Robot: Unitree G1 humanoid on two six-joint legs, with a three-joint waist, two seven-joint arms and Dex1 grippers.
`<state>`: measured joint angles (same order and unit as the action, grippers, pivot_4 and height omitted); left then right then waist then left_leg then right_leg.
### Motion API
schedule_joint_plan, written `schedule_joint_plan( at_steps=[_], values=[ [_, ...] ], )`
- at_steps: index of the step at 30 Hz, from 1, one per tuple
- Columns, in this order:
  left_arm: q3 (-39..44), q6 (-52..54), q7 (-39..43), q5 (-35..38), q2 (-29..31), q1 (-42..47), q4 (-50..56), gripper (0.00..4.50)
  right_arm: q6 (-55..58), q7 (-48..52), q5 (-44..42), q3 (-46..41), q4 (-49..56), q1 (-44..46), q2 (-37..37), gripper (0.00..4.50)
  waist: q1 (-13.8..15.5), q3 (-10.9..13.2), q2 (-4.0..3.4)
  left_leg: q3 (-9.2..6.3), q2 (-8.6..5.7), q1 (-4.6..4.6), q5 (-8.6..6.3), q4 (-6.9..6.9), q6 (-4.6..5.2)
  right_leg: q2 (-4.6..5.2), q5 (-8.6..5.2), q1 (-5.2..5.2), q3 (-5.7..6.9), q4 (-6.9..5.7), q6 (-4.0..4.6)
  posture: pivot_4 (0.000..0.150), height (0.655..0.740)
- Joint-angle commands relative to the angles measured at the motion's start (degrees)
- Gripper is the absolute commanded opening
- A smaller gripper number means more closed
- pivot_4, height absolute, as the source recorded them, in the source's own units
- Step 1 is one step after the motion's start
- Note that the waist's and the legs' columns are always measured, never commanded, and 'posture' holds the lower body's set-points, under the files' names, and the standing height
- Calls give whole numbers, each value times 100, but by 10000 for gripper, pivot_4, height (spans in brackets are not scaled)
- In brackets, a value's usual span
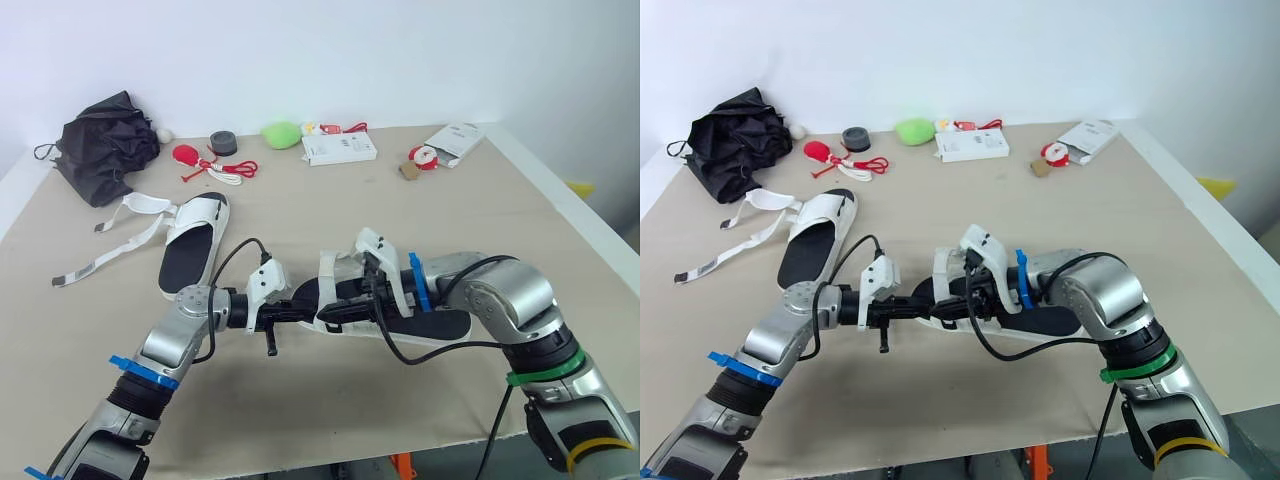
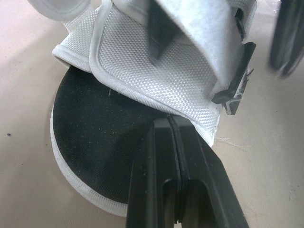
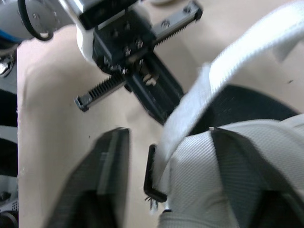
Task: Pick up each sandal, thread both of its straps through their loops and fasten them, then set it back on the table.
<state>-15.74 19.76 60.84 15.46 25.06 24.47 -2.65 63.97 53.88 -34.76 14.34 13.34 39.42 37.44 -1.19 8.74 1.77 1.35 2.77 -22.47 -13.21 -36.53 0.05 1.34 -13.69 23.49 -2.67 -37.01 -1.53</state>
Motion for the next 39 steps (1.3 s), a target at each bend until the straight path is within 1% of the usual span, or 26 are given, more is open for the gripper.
schedule_joint_plan(
  at_steps=[1, 5, 7, 9, 11, 15, 18, 21, 23, 30, 34, 39],
  values=[
    [-179, 108, -61, -237, 36, -128, -261, 0, -132, 335, -356, -652, 485, -123, 418, 29289, 6, 2, -2, 0, 0, -4, -1, 0, -1, 1, -1, 1, 1, 2, -1, 1500, 7400],
    [-179, 110, -80, -235, 25, -156, -239, 0, -330, 533, -713, -1282, 1382, -845, 923, 29289, 18, 4, 1, -6, -3, -4, -3, 1, -1, 3, -7, -1, 2, 3, -5, 1500, 7400],
    [-170, 105, -87, -234, 22, -166, -242, 0, -279, 488, -1009, -1575, 1867, -1184, 1046, 29289, 3, 4, 0, -15, -4, -6, -5, 1, -4, 2, -12, -3, 7, 3, -4, 1500, 7400],
    [-158, 87, -76, -236, 23, -184, -256, 0, -75, 134, -1131, -1558, 2421, -1559, 1052, 29289, -5, 5, -1, -12, -4, -2, -6, 1, -5, 2, -10, -3, 3, 3, -6, 1500, 7400],
    [-162, 69, -75, -241, 11, -178, -287, 0, 124, -382, -941, -1254, 2737, -1830, 979, 29289, -5, 6, 5, -20, -3, 4, -5, 1, -5, -1, -10, -11, 6, 3, -6, 1500, 7400],
    [-184, 55, -86, -239, -25, -140, -330, 0, 337, -1126, -746, -906, 2796, -1946, 679, 29289, -7, 7, 5, -17, -2, 6, -1, -1, -12, 0, -19, -8, 2, 2, 13, 1500, 7400],
    [-205, 62, -84, -238, -57, -117, -339, 0, 571, -1660, -644, -829, 2527, -1737, 302, 29289, -6, 7, 6, -16, -7, 2, 0, -4, -15, 4, -18, -9, -1, 2, 12, 1500, 7400],
    [-200, 59, -70, -236, -57, -116, -341, 0, 634, -1912, -503, -763, 2371, -1520, 160, 29289, -1, 8, 8, -15, -10, 2, 1, -4, -14, 5, -15, -9, -4, 3, 7, 1500, 7400],
    [-195, 61, -69, -237, -57, -105, -347, 0, 749, -1976, -680, -934, 2296, -1387, 23, 29289, 0, 8, 8, -20, -9, -1, 1, -4, -14, 4, -15, -9, -1, 3, 7, 1500, 7400],
    [-152, 59, -95, -235, -24, -146, -312, 0, 952, -2032, -775, -913, 2451, -1302, 190, 29289, -3, 8, 7, -21, -8, -1, 1, -4, -14, 2, -15, -9, -1, 2, 7, 1500, 7400],
    [-125, 70, -106, -223, -6, -156, -290, 0, 1193, -2124, -874, -1105, 2659, -1440, 388, 29289, 0, 8, 8, -21, -9, -2, 0, -4, -14, 4, -15, -9, -1, 3, 6, 1500, 7400],
    [-126, 78, -88, -224, 10, -160, -282, 0, 1633, -2581, -929, -1244, 2773, -1477, 120, 29289, -4, 8, 9, -22, -6, 0, 1, -4, -14, 0, -15, -9, -1, 3, 8, 1500, 7400]
  ],
)
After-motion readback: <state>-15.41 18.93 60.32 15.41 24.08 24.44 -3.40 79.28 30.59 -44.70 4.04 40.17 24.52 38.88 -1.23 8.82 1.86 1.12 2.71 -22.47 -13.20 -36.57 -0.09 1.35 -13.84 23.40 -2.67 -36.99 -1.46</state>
